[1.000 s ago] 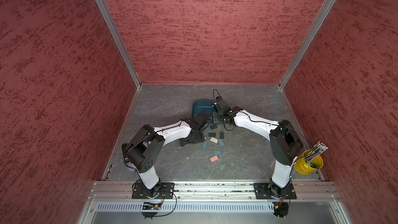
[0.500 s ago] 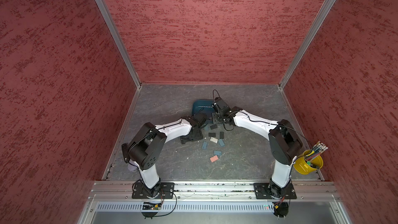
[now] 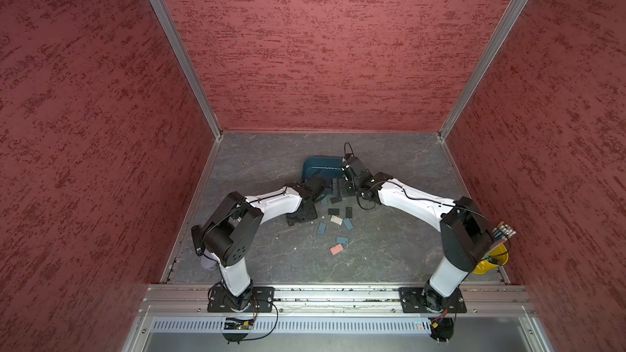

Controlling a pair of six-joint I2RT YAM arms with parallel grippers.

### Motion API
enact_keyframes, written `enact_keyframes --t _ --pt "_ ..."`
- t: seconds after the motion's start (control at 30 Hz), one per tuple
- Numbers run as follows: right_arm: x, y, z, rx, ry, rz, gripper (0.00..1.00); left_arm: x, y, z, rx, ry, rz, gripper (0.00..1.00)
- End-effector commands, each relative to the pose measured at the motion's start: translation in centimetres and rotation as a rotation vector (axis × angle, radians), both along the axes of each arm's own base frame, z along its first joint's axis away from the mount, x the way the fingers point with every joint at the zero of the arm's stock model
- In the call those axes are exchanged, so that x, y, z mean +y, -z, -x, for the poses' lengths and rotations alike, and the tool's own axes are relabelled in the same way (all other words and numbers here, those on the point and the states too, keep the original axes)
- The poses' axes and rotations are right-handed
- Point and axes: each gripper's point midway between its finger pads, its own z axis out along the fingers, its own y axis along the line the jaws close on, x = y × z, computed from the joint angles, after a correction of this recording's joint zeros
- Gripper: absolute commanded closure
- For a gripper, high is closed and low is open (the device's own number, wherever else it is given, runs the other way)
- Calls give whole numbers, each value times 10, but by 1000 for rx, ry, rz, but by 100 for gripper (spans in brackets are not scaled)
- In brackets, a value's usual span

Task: Put the eraser in the storage box
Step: Pick up the eraser from the center of the board.

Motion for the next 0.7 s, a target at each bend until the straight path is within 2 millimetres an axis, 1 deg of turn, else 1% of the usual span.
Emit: enact_keyframes --t 0.0,0.1,0.13,0.2,0.3,0.47,0.67 --pt "-1 -19 4 -40 8 -64 1 0 6 -3 0 4 2 39" --pt "-7 -22 13 -40 12 -72 1 0 9 -3 2 1 5 42" --pt "-8 -21 17 -38 11 -72 1 0 9 -2 5 1 9 44" --pt "-11 -19 24 -34 11 -74 1 -1 10 -1 5 3 15 45" --pt "-15 -9 35 -11 9 -70 1 -1 9 0 6 4 20 46" --pt "-15 8 52 19 -4 -70 1 -2 6 0 -1 8 28 47" --pt "-12 20 70 38 -21 -63 1 -3 -3 0 -18 24 29 50"
